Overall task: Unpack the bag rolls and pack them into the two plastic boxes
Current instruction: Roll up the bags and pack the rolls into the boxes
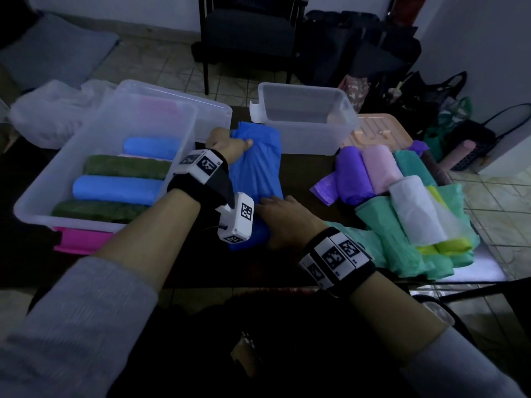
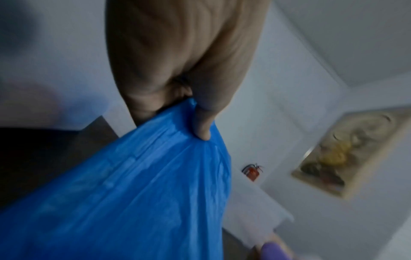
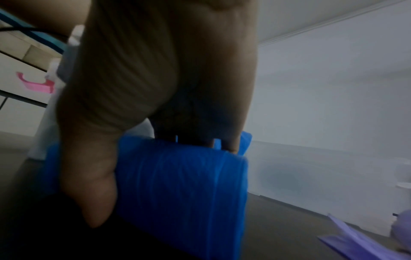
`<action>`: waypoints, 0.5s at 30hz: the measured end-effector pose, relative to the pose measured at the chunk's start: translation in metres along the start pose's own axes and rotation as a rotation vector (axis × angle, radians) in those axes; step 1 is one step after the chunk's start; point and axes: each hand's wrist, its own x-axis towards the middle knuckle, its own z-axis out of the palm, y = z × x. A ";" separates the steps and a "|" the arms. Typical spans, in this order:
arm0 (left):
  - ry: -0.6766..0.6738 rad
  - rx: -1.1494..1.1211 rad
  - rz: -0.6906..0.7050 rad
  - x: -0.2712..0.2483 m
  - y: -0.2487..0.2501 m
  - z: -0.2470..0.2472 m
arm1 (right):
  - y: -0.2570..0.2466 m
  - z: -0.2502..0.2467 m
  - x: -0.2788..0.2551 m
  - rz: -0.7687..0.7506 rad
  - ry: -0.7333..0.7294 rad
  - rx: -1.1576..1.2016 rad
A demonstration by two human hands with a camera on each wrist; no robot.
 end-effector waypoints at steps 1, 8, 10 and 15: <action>0.030 0.100 0.058 -0.003 0.000 0.000 | -0.001 0.000 0.001 0.003 0.002 0.003; -0.375 0.770 0.447 -0.017 -0.016 0.014 | -0.002 0.000 0.001 0.019 -0.062 0.093; -0.545 0.836 0.383 -0.016 -0.031 0.018 | -0.003 0.000 0.001 0.019 -0.071 0.089; -0.688 0.959 0.280 -0.017 -0.051 0.022 | -0.003 -0.002 0.004 0.010 -0.099 0.079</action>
